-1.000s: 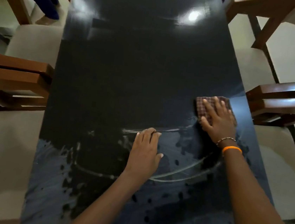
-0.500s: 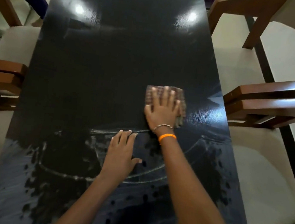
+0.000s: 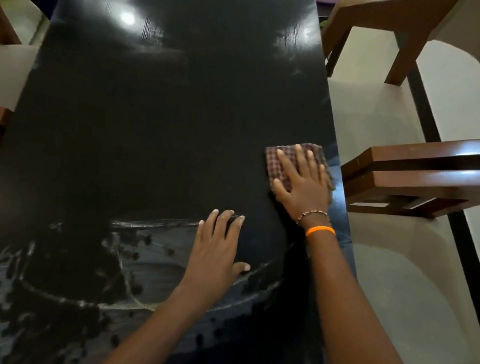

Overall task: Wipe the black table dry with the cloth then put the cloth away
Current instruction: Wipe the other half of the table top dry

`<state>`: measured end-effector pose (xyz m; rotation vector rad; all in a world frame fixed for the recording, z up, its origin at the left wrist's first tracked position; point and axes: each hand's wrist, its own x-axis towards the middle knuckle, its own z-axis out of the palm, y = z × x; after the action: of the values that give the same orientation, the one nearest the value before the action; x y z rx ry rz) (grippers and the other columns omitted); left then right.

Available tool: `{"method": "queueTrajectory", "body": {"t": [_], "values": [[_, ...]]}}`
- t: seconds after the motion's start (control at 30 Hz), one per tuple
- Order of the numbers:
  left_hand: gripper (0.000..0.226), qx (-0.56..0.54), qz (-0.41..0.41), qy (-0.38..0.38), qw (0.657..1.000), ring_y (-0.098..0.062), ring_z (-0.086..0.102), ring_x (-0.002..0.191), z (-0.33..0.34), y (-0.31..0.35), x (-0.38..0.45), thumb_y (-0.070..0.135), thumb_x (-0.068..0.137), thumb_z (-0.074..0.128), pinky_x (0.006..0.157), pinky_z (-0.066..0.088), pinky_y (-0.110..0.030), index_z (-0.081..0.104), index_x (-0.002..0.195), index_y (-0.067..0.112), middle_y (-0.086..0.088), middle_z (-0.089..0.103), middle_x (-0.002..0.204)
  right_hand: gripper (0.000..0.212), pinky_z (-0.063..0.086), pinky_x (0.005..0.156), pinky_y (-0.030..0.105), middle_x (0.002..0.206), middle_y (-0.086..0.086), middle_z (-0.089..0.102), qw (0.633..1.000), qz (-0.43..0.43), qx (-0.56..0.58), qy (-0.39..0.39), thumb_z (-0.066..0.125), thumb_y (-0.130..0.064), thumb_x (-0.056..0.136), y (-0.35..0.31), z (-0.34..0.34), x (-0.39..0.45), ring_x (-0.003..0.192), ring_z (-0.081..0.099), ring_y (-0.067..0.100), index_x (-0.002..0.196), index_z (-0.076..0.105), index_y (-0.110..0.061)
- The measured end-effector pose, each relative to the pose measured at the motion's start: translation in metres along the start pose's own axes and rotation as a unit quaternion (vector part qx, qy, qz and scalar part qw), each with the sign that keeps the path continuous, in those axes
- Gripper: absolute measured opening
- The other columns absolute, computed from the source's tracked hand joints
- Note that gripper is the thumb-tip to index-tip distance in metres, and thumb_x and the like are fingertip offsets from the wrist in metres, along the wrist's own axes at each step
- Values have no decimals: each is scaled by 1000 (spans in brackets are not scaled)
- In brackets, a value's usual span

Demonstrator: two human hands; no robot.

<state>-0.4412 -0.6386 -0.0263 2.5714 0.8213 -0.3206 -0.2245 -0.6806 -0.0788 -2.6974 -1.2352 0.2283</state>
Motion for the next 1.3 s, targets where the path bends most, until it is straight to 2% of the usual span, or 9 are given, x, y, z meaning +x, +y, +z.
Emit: {"method": "queueTrajectory", "body": {"t": [0.07, 0.27, 0.53, 0.7, 0.93, 1.1, 1.3], "values": [[83, 2, 0, -12, 1000, -26, -1, 144, -1, 9, 11, 48, 84, 57, 118, 6, -46, 9, 147, 23, -1, 6, 154, 70, 6, 116, 44, 158, -1, 12, 999, 38, -4, 0, 20, -57, 77, 22, -7, 1, 146, 7, 24, 145, 18, -41], [83, 0, -36, -47, 998, -26, -3, 144, 1, 18, 23, 46, 85, 56, 117, 8, -52, 5, 146, 25, 1, 3, 155, 68, 5, 116, 47, 158, 3, 10, 995, 93, -4, 19, 27, -50, 80, 23, -12, 48, 146, 5, 26, 146, 18, -37], [85, 13, -56, -81, 995, -26, -5, 145, 3, 21, 32, 44, 86, 56, 117, 2, -52, 2, 147, 23, 0, -1, 156, 62, 3, 116, 48, 159, 3, 2, 994, 110, 14, -7, 36, -46, 92, 35, -22, 158, 146, -2, 27, 148, 11, -35], [86, 26, -56, -88, 994, -27, -5, 145, 4, 21, 32, 45, 85, 56, 117, 3, -52, 1, 147, 22, 1, 0, 157, 61, 4, 116, 48, 159, 3, 2, 993, 113, 23, -9, 35, -45, 92, 38, -24, 177, 146, -1, 28, 148, 12, -36], [84, 19, -36, -80, 996, -28, -3, 145, 6, 18, 30, 44, 86, 56, 117, 6, -54, 3, 147, 21, -1, 3, 156, 61, 4, 116, 49, 159, 3, 1, 995, 98, 23, -8, 36, -43, 92, 39, -18, 106, 146, -2, 27, 148, 12, -34], [82, 10, -5, -30, 999, -28, 1, 145, 9, 11, 19, 49, 85, 55, 116, 8, -52, 9, 147, 21, -2, 8, 155, 66, 10, 115, 47, 159, 3, 7, 994, 111, 15, 12, 30, -46, 83, 35, -9, 7, 146, 4, 27, 147, 16, -37], [80, -12, 28, 55, 998, -29, 18, 141, 17, -8, -10, 50, 82, 59, 117, 16, -41, 23, 145, 15, -7, 26, 149, 66, 12, 115, 47, 159, 5, 6, 990, 139, -3, 2, 25, -49, 84, 33, -4, -102, 146, 5, 28, 148, 15, -34]]}}
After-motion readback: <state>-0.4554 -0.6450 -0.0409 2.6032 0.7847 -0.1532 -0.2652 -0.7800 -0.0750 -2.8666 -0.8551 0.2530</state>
